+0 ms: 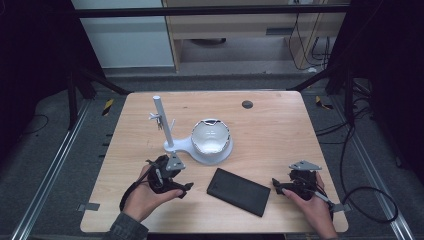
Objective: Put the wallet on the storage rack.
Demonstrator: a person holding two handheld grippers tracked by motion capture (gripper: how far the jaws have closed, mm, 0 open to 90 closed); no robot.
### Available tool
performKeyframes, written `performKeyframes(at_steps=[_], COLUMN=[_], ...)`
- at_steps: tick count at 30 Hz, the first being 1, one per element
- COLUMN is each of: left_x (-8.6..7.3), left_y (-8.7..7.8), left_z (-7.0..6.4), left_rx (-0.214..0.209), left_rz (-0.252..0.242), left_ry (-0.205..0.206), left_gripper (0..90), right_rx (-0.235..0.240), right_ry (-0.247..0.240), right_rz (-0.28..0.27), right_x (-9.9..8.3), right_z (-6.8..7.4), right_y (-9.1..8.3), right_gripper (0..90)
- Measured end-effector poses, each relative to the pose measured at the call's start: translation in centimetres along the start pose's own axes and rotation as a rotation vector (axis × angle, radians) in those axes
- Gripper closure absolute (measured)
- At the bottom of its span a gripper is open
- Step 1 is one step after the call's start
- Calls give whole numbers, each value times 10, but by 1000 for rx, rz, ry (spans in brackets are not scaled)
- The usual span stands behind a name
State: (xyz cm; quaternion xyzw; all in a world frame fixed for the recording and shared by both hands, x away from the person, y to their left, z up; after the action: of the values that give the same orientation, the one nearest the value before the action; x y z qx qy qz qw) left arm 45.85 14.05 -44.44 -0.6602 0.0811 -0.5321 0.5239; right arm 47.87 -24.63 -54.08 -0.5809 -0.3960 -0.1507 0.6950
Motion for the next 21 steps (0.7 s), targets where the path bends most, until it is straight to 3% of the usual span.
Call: performKeyframes(at_steps=[3, 7, 13, 21], left_x=[-1, -3, -7, -11], left_y=[8, 18, 32, 47], left_z=[-5, -12, -20, -30], left_rx=[-18, -56, -89, -128], left_rz=[1, 21, 51, 98], left_ry=[-7, 1, 10, 28], left_gripper=[376, 633, 883, 899], right_rx=[0, 0, 0, -1], right_ry=[-1, -1, -1, -1], right_rz=[0, 0, 0, 0], right_x=[0, 0, 0, 0], right_z=[0, 0, 0, 0], right_y=[0, 0, 0, 0], right_gripper=[13, 13, 13, 13])
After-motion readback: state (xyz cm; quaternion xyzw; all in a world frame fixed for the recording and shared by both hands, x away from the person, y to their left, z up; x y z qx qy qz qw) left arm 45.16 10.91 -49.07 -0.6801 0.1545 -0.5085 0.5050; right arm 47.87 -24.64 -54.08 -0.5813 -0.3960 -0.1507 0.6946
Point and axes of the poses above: each handheld gripper's, and its own axes: y roughly forward along the jaws, x roughly out of its top, z roughly to its left, the point moved 4 cm from there along y, roughly forward along the jaws, and after that the axes turned 1 degree about x, right-handed, at the moved point
